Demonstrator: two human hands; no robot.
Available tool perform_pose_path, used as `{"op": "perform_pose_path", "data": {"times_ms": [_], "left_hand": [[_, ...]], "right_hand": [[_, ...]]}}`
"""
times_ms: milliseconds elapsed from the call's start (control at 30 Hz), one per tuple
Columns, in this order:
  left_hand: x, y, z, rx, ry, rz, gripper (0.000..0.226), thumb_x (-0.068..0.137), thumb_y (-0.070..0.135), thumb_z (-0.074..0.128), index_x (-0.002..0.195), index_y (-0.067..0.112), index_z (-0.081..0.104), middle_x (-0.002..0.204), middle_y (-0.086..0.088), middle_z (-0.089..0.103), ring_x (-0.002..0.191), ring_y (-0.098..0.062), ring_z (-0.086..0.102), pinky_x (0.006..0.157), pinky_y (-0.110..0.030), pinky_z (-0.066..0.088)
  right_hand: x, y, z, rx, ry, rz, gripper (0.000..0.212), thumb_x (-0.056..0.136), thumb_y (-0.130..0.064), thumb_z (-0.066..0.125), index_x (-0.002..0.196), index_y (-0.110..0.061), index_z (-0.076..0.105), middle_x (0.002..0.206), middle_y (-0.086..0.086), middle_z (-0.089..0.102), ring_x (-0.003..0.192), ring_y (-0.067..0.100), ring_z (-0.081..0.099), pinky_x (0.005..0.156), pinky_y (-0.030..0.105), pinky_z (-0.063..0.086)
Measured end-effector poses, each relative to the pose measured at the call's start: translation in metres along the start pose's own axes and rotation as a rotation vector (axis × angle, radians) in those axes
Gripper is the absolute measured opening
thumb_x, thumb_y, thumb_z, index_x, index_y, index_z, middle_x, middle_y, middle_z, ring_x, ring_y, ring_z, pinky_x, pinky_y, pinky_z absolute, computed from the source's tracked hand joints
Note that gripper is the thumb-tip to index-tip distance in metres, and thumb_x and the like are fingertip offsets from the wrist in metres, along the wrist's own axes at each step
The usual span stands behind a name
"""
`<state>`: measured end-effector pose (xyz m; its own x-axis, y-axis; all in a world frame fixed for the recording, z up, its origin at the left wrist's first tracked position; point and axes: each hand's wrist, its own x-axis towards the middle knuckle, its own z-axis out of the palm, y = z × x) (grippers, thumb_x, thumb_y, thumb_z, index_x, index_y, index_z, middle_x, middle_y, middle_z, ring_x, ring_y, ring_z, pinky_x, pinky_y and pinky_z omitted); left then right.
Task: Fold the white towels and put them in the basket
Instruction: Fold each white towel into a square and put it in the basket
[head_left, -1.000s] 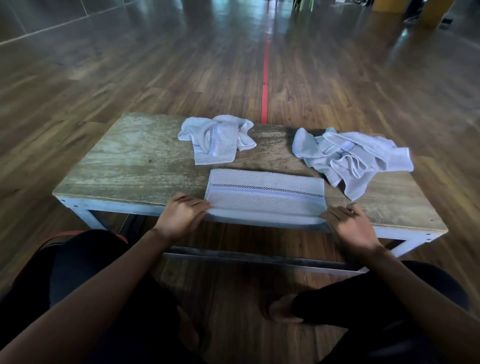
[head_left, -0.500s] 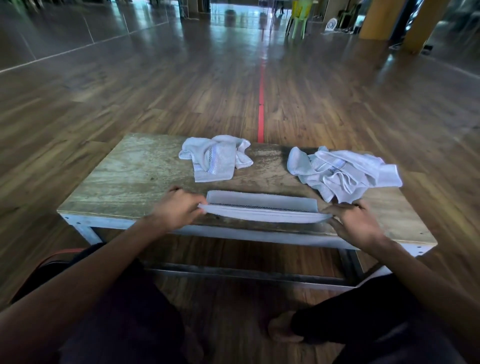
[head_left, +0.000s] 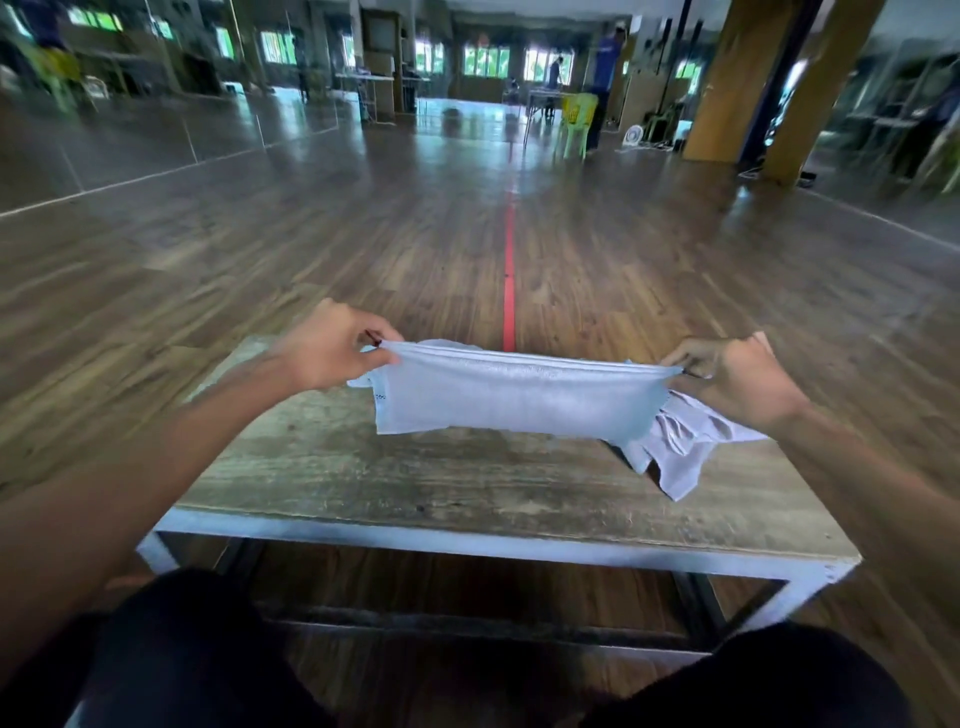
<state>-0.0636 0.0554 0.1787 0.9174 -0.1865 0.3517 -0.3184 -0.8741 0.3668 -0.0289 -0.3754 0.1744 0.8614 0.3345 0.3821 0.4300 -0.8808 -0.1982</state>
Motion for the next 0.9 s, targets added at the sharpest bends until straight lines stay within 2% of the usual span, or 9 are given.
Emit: {"op": "perform_pose_path", "data": {"times_ms": [67, 167, 333, 433, 567, 667, 733, 800, 900], "left_hand": [[-0.002, 0.001, -0.005, -0.007, -0.039, -0.008, 0.016, 0.08, 0.018, 0.075, 0.096, 0.018, 0.075, 0.094, 0.004, 0.074, 0.081, -0.003, 0.065, 0.073, -0.012, 0.045], [-0.011, -0.001, -0.006, -0.083, -0.217, -0.052, 0.014, 0.079, 0.018, 0.076, 0.093, 0.018, 0.075, 0.091, 0.011, 0.072, 0.078, 0.011, 0.06, 0.068, -0.001, 0.038], [-0.028, -0.015, 0.014, -0.27, -0.636, -0.141, 0.015, 0.074, 0.026, 0.079, 0.088, 0.021, 0.076, 0.09, 0.008, 0.074, 0.088, -0.007, 0.067, 0.083, -0.019, 0.047], [-0.032, -0.029, 0.042, -0.369, -0.716, -0.195, 0.031, 0.068, 0.037, 0.076, 0.091, 0.016, 0.075, 0.09, 0.005, 0.075, 0.081, -0.005, 0.067, 0.077, -0.015, 0.049], [-0.033, -0.05, 0.089, -0.409, -0.674, -0.235, 0.006, 0.083, 0.02, 0.07, 0.089, 0.019, 0.072, 0.082, 0.011, 0.073, 0.074, 0.003, 0.063, 0.069, -0.01, 0.045], [-0.033, -0.067, 0.125, -0.344, -0.537, -0.245, 0.006, 0.086, 0.017, 0.068, 0.086, 0.023, 0.069, 0.084, 0.009, 0.071, 0.073, 0.005, 0.062, 0.067, -0.007, 0.043], [-0.033, -0.072, 0.145, -0.273, -0.423, -0.232, 0.006, 0.087, 0.016, 0.066, 0.09, 0.018, 0.072, 0.085, 0.008, 0.07, 0.074, 0.006, 0.061, 0.069, -0.01, 0.043], [-0.03, -0.072, 0.16, -0.238, -0.326, -0.255, 0.01, 0.088, 0.013, 0.065, 0.092, 0.01, 0.073, 0.081, 0.008, 0.068, 0.072, 0.012, 0.06, 0.07, -0.01, 0.043], [-0.024, -0.075, 0.179, -0.157, -0.244, -0.348, 0.014, 0.088, 0.018, 0.062, 0.083, 0.012, 0.073, 0.082, -0.001, 0.071, 0.079, -0.012, 0.064, 0.078, -0.032, 0.049]], "right_hand": [[0.001, 0.004, -0.003, 0.062, -0.026, -0.023, 0.04, 0.073, -0.019, 0.08, 0.074, -0.053, 0.059, 0.079, -0.034, 0.064, 0.079, 0.0, 0.063, 0.094, 0.038, 0.041], [-0.005, 0.002, -0.005, 0.18, -0.167, -0.014, 0.027, 0.072, -0.017, 0.081, 0.074, -0.039, 0.066, 0.086, -0.025, 0.069, 0.081, -0.006, 0.062, 0.091, 0.019, 0.041], [-0.024, 0.001, 0.019, 0.349, -0.49, 0.021, 0.012, 0.076, -0.014, 0.078, 0.083, -0.022, 0.073, 0.083, -0.018, 0.07, 0.084, 0.006, 0.062, 0.079, 0.018, 0.043], [-0.031, 0.009, 0.047, 0.382, -0.604, 0.056, 0.01, 0.078, -0.018, 0.077, 0.084, -0.024, 0.073, 0.082, -0.009, 0.07, 0.084, 0.008, 0.064, 0.081, 0.025, 0.045], [-0.031, 0.019, 0.089, 0.302, -0.6, 0.104, 0.014, 0.08, -0.021, 0.075, 0.077, -0.032, 0.066, 0.079, -0.011, 0.065, 0.075, 0.004, 0.059, 0.074, 0.027, 0.044], [-0.027, 0.031, 0.124, 0.199, -0.55, 0.132, 0.014, 0.083, -0.027, 0.071, 0.077, -0.036, 0.063, 0.082, -0.017, 0.063, 0.075, 0.003, 0.054, 0.088, 0.037, 0.037], [-0.023, 0.036, 0.14, 0.139, -0.474, 0.159, 0.002, 0.087, -0.028, 0.067, 0.085, -0.029, 0.066, 0.084, -0.014, 0.062, 0.081, 0.009, 0.055, 0.089, 0.037, 0.034], [-0.017, 0.033, 0.15, 0.048, -0.403, 0.172, 0.01, 0.091, -0.028, 0.061, 0.095, -0.023, 0.068, 0.089, -0.007, 0.062, 0.097, 0.019, 0.058, 0.087, 0.033, 0.033], [-0.007, 0.028, 0.161, -0.164, -0.341, 0.174, 0.019, 0.094, -0.03, 0.051, 0.104, -0.026, 0.067, 0.104, -0.001, 0.066, 0.116, 0.023, 0.05, 0.101, 0.04, 0.022]]}}
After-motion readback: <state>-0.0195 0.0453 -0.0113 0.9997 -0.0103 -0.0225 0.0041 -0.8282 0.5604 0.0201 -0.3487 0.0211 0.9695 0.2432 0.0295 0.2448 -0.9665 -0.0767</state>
